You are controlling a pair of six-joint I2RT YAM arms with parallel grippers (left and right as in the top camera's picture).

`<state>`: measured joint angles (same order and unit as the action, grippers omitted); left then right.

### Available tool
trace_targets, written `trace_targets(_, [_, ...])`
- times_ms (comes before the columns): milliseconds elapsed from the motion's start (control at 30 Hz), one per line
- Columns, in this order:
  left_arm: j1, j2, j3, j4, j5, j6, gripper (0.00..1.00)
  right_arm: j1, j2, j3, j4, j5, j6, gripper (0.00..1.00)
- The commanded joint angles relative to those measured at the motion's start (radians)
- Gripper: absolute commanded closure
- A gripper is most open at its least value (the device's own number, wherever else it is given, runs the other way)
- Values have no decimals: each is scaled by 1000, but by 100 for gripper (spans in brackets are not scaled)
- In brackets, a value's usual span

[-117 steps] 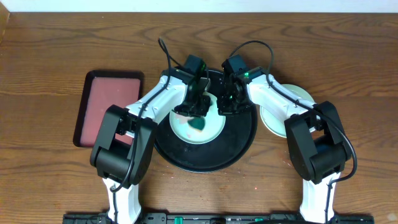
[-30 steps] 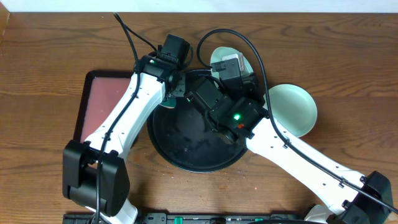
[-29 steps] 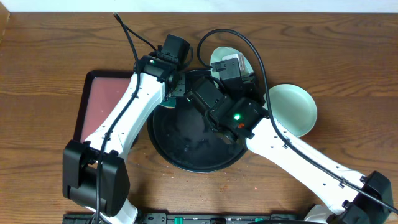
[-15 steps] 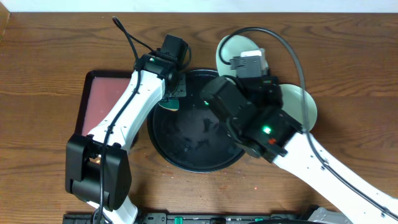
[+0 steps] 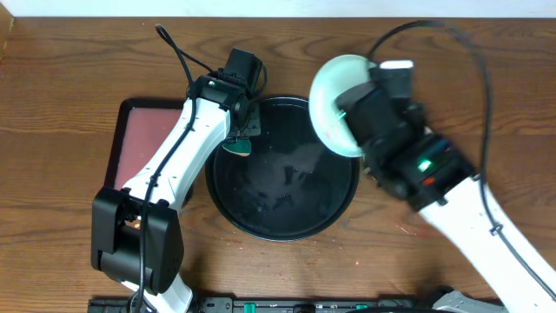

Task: Clean dirty plates on tray and stack at the side
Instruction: 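Lower the green plate onto the plate stack and open the right gripper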

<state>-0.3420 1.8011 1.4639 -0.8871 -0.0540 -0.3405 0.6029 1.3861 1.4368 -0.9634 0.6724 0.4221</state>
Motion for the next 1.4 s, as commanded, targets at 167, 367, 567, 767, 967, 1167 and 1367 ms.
trace_targets(167, [5, 8, 12, -3, -2, -6, 92, -362, -24, 3, -47, -536, 23, 99])
trace_targets(367, [5, 8, 12, -3, -2, -6, 92, -592, -4, -8, -169, -548, 26, 99])
trace_targets(567, [5, 8, 12, -2, -2, -6, 92, -689, 14, -129, -122, -542, 26, 99])
trace_targets(767, [5, 8, 12, -3, -2, -6, 92, -694, 36, -347, 60, -543, 27, 99])
trace_targets(967, [5, 8, 12, -2, -2, -6, 92, -694, 39, -425, 152, -543, 26, 96])
trace_targets(1167, [5, 7, 12, -3, -2, 8, 92, -693, 39, -423, 181, -600, 14, 81])
trace_targets(1367, [53, -32, 19, -56, -2, 39, 93, -678, 39, -370, 199, -760, -59, 64])
